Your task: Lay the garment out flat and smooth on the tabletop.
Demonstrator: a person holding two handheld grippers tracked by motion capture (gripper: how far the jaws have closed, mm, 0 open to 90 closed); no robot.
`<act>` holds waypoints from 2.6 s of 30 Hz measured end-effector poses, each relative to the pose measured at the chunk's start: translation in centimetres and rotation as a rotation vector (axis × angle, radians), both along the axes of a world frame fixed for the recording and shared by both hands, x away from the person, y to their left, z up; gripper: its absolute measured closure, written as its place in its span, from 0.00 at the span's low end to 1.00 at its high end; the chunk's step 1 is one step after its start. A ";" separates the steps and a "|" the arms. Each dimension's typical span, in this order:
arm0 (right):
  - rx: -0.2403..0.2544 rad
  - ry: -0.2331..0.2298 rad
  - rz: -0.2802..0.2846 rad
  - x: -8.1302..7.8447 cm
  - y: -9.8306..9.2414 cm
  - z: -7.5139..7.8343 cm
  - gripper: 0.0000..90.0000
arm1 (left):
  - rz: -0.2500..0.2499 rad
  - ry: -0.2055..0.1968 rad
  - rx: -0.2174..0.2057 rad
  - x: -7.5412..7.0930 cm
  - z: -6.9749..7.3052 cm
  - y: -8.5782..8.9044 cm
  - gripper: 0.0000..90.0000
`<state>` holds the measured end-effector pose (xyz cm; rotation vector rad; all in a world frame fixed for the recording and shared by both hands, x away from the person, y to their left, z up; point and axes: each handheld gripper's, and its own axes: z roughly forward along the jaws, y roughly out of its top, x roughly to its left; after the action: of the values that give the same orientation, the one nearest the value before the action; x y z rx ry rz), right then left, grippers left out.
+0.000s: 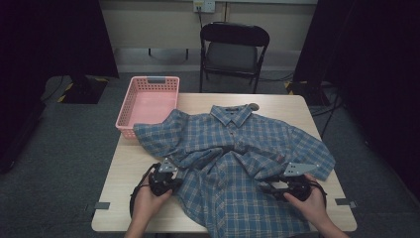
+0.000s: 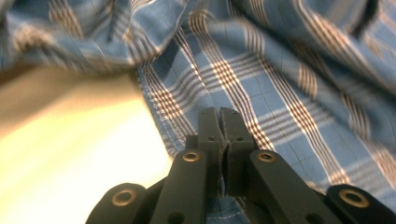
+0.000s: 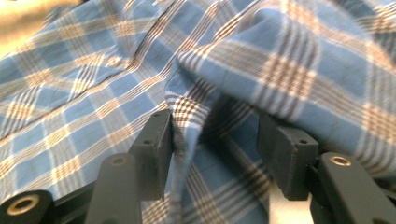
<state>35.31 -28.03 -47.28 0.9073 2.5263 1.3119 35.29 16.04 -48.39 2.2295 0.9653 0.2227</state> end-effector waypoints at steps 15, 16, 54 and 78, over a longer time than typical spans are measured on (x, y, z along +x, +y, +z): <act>-0.003 0.010 -0.006 1.8 -1.5 -0.6 0.86 | 0.048 -0.126 0.054 0.4 -0.3 -1.0 0.66; -0.005 0.011 -0.007 1.9 -1.7 -0.6 0.86 | 0.034 -0.127 0.041 0.4 -0.5 -1.1 0.69; 0.059 0.083 -0.012 -1.7 -7.1 0.9 0.93 | -0.036 0.007 -0.074 -7.4 0.8 3.1 0.85; 0.043 0.056 -0.038 -0.7 -8.1 2.4 0.98 | 0.040 -0.019 -0.239 -4.1 3.9 3.2 0.96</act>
<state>34.57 -36.16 -44.93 1.0097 2.5177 1.3526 31.19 19.23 -44.48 1.9884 0.9737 0.1380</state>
